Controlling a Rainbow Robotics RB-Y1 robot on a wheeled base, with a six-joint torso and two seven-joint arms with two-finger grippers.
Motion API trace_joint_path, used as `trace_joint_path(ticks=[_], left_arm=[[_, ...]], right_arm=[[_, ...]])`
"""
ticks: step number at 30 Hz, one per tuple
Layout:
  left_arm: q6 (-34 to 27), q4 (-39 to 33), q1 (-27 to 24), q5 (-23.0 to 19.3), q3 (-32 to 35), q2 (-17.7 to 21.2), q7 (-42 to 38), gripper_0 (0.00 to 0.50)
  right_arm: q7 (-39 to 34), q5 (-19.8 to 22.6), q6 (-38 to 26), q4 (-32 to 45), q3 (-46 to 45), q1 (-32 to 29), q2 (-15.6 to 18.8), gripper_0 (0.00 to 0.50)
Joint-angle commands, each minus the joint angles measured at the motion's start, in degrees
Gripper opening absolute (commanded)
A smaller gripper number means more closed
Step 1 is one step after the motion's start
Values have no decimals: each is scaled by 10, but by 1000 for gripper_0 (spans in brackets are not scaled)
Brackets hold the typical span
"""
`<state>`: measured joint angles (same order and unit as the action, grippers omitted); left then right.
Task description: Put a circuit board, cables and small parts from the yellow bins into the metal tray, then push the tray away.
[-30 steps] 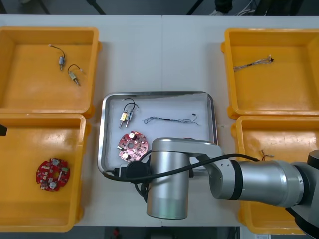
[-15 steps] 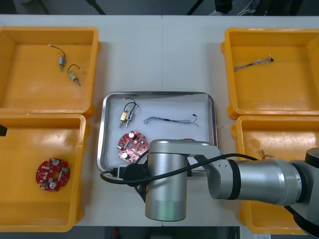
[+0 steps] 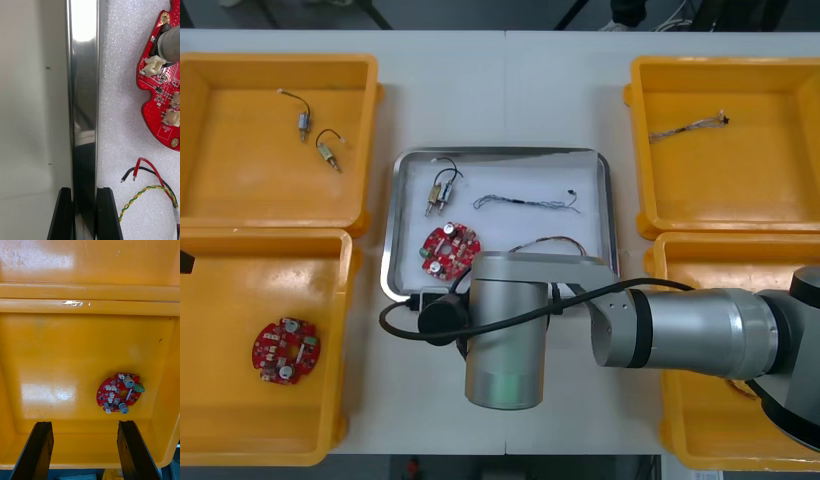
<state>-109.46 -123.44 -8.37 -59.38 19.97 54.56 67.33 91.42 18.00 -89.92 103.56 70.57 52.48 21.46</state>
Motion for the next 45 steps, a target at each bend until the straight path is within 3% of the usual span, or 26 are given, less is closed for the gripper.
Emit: trace_joint_path(ticks=[1, 18, 34, 45], left_arm=[[5, -14, 9, 5, 17, 10, 44, 500], [5, -14, 9, 5, 17, 10, 44, 500], [5, -14, 9, 5, 17, 10, 44, 500], [5, -14, 9, 5, 17, 10, 44, 500]], right_arm=[[4, -10, 6, -13, 4, 51, -5, 0], [17, -10, 40, -93, 4, 162, -12, 0], [29, -11, 176, -217, -1, 194, -17, 0], [51, -11, 315, -339, -1, 211, -32, 0]])
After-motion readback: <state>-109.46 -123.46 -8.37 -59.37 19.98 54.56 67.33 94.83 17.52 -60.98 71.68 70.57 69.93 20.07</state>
